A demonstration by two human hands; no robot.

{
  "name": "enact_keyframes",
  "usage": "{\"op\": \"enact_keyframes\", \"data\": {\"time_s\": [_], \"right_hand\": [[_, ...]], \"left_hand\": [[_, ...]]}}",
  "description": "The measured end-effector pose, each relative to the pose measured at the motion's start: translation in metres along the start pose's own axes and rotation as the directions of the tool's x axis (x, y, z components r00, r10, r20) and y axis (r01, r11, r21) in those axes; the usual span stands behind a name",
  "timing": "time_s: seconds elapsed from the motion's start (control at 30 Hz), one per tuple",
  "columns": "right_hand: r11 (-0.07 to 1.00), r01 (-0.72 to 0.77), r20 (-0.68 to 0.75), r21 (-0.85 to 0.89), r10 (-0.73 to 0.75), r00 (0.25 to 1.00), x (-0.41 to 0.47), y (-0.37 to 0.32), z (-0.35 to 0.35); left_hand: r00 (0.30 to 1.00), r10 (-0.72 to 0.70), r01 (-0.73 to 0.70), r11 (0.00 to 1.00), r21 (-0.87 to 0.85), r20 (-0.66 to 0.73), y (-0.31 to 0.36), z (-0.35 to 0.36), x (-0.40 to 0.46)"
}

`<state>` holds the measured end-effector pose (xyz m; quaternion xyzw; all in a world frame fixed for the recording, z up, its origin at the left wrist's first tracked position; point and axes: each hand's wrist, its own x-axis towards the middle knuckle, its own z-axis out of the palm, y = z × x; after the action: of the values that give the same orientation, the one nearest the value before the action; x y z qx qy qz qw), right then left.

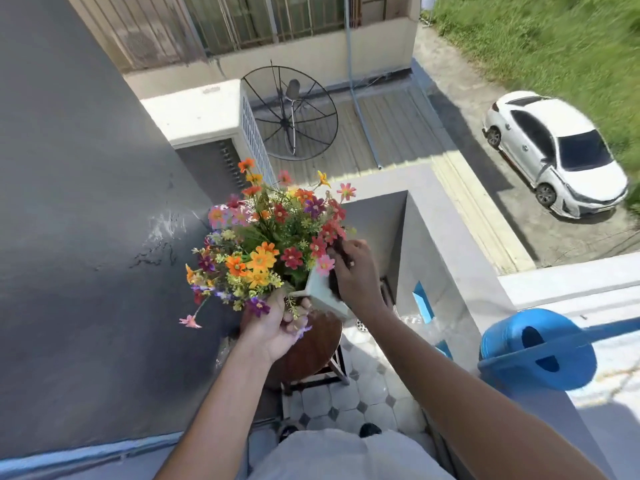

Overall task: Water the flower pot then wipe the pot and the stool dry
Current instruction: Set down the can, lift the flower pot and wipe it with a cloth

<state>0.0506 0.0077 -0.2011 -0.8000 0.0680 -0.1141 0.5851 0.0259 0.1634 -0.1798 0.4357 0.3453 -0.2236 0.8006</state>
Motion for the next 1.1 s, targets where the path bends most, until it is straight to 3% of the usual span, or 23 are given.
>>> {"op": "enact_keyframes", "data": {"time_s": [0.1,0.23,0.37,0.5,0.7,0.9,1.1], "right_hand": [[0.998,0.06,0.14,-0.012,-0.058,0.989,-0.035,-0.01,-0.003],[0.992,0.12,0.176,-0.032,-0.113,0.978,-0.058,-0.007,-0.011],[0.992,0.117,0.146,-0.048,-0.109,0.983,-0.044,-0.01,-0.016],[0.971,0.153,0.085,-0.182,-0.139,0.987,-0.005,-0.008,-0.022],[0.96,0.095,0.006,-0.262,-0.097,0.995,0.015,0.005,-0.031],[0.973,0.114,0.161,-0.201,-0.082,0.984,-0.02,-0.016,-0.014],[0.998,-0.064,0.1,-0.012,0.065,0.993,-0.029,-0.044,0.002]], "left_hand": [[1.0,0.001,-0.001,1.0,-0.024,0.019,0.004,0.008,0.0],[1.0,-0.013,0.014,1.0,-0.005,0.016,0.001,0.011,0.0],[0.998,-0.011,0.015,0.997,-0.077,0.057,-0.003,0.025,-0.012],[0.993,-0.047,0.057,0.994,-0.092,0.109,-0.005,0.029,-0.029],[0.985,-0.052,0.084,0.978,-0.192,0.162,0.002,0.027,-0.044],[0.998,-0.009,0.017,0.991,-0.134,0.059,0.002,0.021,-0.039],[0.993,0.045,-0.046,0.999,-0.005,-0.108,-0.006,0.015,-0.032]]}}
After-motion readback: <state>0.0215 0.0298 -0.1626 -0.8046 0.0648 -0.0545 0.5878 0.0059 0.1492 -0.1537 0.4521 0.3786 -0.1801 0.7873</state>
